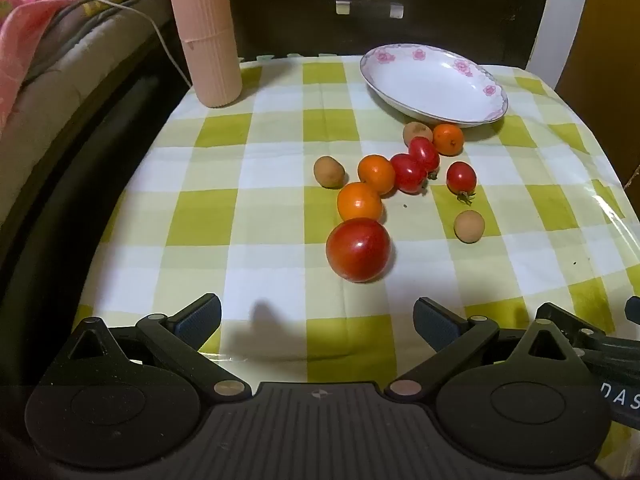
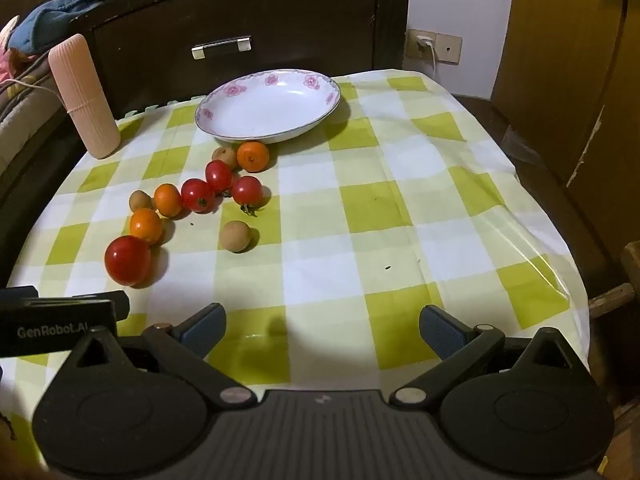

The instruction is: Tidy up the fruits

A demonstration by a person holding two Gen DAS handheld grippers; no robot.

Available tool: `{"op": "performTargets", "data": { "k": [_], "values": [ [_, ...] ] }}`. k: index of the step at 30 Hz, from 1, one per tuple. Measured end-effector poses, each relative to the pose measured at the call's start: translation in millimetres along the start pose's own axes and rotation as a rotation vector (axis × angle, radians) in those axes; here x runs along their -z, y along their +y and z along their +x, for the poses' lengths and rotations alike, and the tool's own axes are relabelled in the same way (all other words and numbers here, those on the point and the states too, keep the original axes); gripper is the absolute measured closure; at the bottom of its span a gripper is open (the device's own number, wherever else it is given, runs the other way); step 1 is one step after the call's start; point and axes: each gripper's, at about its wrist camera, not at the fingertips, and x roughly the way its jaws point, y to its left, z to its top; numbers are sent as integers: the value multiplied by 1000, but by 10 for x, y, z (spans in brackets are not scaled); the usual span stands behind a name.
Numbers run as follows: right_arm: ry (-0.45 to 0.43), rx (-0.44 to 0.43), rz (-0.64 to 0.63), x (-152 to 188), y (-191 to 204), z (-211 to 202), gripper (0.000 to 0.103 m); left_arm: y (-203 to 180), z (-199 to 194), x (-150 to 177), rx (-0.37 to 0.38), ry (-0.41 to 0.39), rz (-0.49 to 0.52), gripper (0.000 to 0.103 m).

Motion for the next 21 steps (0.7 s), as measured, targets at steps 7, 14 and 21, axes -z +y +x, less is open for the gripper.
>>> {"op": "performTargets", "data": {
  "k": [7, 14, 21],
  "values": [
    [4, -1, -4, -13, 23, -18, 2, 21, 90, 54, 9, 28, -2, 0],
    [18, 4, 8, 10, 29, 55, 2, -30, 95, 97, 4, 34, -19, 0],
    [17, 4, 13, 20, -1, 65, 2, -31, 89, 72, 11, 47, -17, 0]
  ]
}}
